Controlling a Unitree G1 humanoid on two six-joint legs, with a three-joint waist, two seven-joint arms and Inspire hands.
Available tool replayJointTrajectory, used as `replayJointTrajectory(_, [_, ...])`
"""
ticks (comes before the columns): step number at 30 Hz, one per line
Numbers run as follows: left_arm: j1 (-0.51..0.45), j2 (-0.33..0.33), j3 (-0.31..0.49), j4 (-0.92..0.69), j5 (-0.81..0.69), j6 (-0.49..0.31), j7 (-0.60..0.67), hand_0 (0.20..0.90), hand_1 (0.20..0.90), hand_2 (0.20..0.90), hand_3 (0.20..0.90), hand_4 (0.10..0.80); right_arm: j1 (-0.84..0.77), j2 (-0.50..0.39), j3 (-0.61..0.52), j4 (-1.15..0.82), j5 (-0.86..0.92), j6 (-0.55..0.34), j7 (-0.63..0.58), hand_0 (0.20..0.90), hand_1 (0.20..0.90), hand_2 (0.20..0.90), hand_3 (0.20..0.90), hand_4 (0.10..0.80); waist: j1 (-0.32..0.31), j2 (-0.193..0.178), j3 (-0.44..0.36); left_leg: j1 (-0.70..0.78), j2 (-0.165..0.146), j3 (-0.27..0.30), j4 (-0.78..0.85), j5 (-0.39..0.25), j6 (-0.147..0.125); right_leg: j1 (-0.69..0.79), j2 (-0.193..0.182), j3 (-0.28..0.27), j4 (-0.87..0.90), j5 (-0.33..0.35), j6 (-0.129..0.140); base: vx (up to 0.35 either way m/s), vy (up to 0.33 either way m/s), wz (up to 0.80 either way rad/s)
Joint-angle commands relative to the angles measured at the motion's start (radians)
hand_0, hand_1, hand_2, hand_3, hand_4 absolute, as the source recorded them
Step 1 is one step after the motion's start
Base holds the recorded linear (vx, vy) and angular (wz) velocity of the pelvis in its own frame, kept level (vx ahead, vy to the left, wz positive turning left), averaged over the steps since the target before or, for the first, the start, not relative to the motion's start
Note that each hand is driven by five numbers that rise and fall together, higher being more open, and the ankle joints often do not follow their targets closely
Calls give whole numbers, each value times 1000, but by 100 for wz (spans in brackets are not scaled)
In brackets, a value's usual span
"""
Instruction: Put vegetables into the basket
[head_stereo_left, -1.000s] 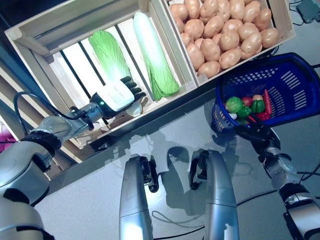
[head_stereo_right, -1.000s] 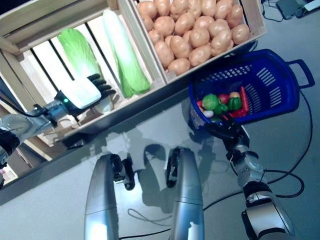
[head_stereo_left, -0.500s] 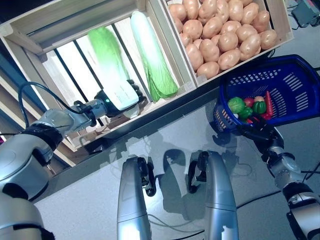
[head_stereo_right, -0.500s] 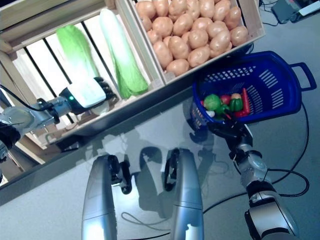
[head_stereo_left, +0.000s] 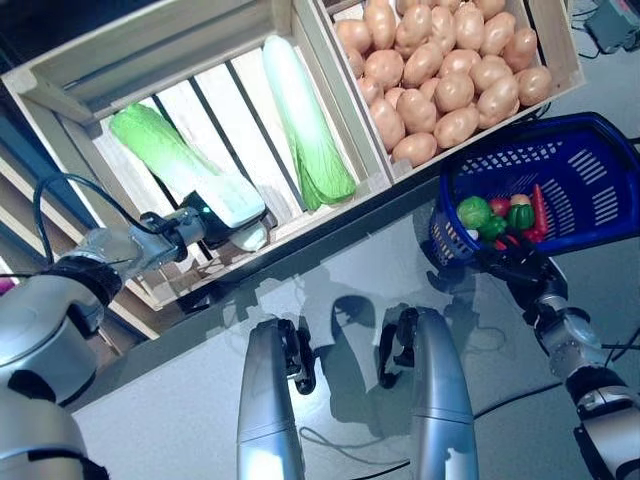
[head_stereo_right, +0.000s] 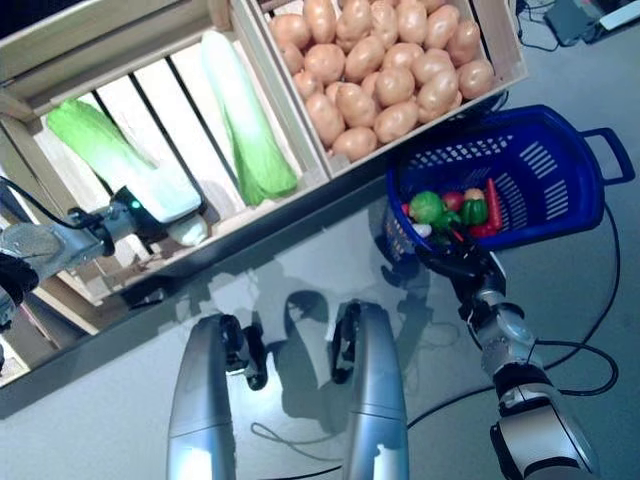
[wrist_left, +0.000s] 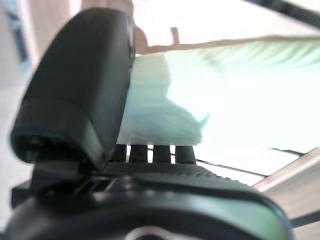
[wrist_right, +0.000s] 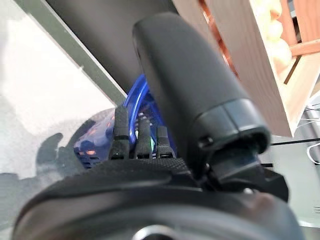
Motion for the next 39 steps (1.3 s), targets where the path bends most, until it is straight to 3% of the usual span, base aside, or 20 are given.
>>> replayJointTrajectory(1, [-63, 100, 131, -20, -147, -30, 154, 300, 300, 300, 300, 400, -33, -44, -57, -101, 27, -106, 9, 900, 900, 900, 900, 800, -7, 19, -21, 190, 4, 39, -127, -111, 51, 198, -6, 0, -137, -15, -28, 80, -36, 3])
replayJointTrajectory(8, [26, 104, 271, -145, -245, -106, 198, 300, 300, 300, 300, 400, 54, 11, -86, -172, -33, -143, -40, 900, 900, 900, 900, 800, 7, 21, -67, 433, -26, 69, -384, -43, 51, 415, -19, -27, -345, 44, -20, 61, -33, 2])
replayJointTrajectory(11, [99, 75, 374, -164, -277, -159, 201, 300, 300, 300, 300, 400, 75, 40, -102, -174, -65, -162, -43, 900, 900, 900, 900, 800, 23, 13, -84, 588, -35, 86, -527, -12, 46, 560, -22, -50, -471, 71, -6, 67, -60, 2])
replayJointTrajectory(14, [125, 40, 428, -145, -308, -191, 204, 300, 300, 300, 300, 400, 72, 54, -103, -164, -78, -171, -37, 900, 900, 900, 900, 800, 29, 6, -93, 654, -33, 95, -582, 0, 39, 624, -27, -68, -524, 83, 1, 26, -59, 4])
replayJointTrajectory(18, [209, -19, 559, -153, -393, -278, 185, 300, 300, 300, 300, 400, 79, 82, -91, -190, -130, -205, -47, 900, 900, 900, 900, 800, 39, -6, -111, 753, -34, 96, -682, 38, 30, 723, -24, -89, -624, 112, 14, 27, -71, 9])
replayJointTrajectory(23, [352, -117, 750, -227, -627, -404, -20, 300, 300, 300, 300, 400, 101, 114, -61, -326, -198, -246, 4, 900, 900, 900, 900, 800, 47, -13, -141, 924, -56, 82, -888, 119, 16, 907, 36, -99, -859, 177, 29, 70, -65, 2])
replayJointTrajectory(24, [358, -122, 758, -231, -648, -412, -36, 300, 300, 300, 300, 400, 101, 114, -59, -331, -200, -250, 21, 900, 900, 900, 900, 800, 47, -13, -143, 927, -57, 81, -891, 121, 16, 911, 37, -100, -864, 179, 29, 125, -70, 3])
replayJointTrajectory(26, [417, -216, 843, -285, -935, -444, -284, 300, 300, 300, 300, 400, 84, 116, -19, -421, -307, -279, 31, 900, 900, 900, 900, 800, 58, -21, -179, 1033, -79, 78, -1022, 169, 6, 1035, 69, -119, -1029, 224, 46, 146, -61, -3])
replayJointTrajectory(27, [418, -221, 846, -287, -947, -441, -299, 300, 300, 300, 300, 400, 80, 115, -15, -423, -308, -279, 30, 900, 900, 900, 900, 800, 58, -20, -180, 1041, -81, 78, -1032, 172, 5, 1044, 72, -120, -1039, 227, 47, 99, -32, -2])
replayJointTrajectory(28, [426, -265, 865, -297, -1069, -439, -400, 300, 300, 300, 300, 400, 48, 109, 3, -434, -338, -287, 39, 900, 900, 900, 900, 800, 61, -24, -192, 1077, -90, 79, -1081, 188, 1, 1084, 82, -126, -1092, 241, 54, 115, -24, 3])
replayJointTrajectory(31, [439, -369, 895, -316, -1281, -404, -581, 300, 300, 300, 300, 400, -46, 97, 46, -438, -409, -215, 5, 900, 900, 900, 900, 800, 70, -31, -223, 1188, -106, 82, -1217, 226, -16, 1204, 108, -138, -1232, 274, 71, 145, -27, 0])
replayJointTrajectory(34, [451, -435, 908, -333, -1425, -365, -667, 300, 300, 300, 300, 400, -121, 89, 83, -419, -423, -140, -3, 900, 900, 900, 900, 800, 77, -36, -249, 1262, -118, 81, -1323, 259, -25, 1284, 129, -144, -1336, 305, 81, 109, -20, 5])
replayJointTrajectory(35, [459, -479, 910, -343, -1471, -340, -691, 300, 300, 300, 300, 400, -159, 96, 105, -416, -437, -93, -12, 900, 900, 900, 900, 800, 81, -41, -263, 1294, -124, 77, -1374, 275, -26, 1317, 140, -144, -1387, 327, 84, 121, -28, 2])
replayJointTrajectory(39, [478, -553, 904, -387, -1520, -286, -693, 300, 300, 300, 300, 400, -213, 110, 143, -460, -460, 15, -15, 900, 900, 900, 900, 800, 89, -52, -288, 1349, -136, 63, -1489, 313, -28, 1373, 166, -142, -1492, 376, 92, 61, -33, -4])
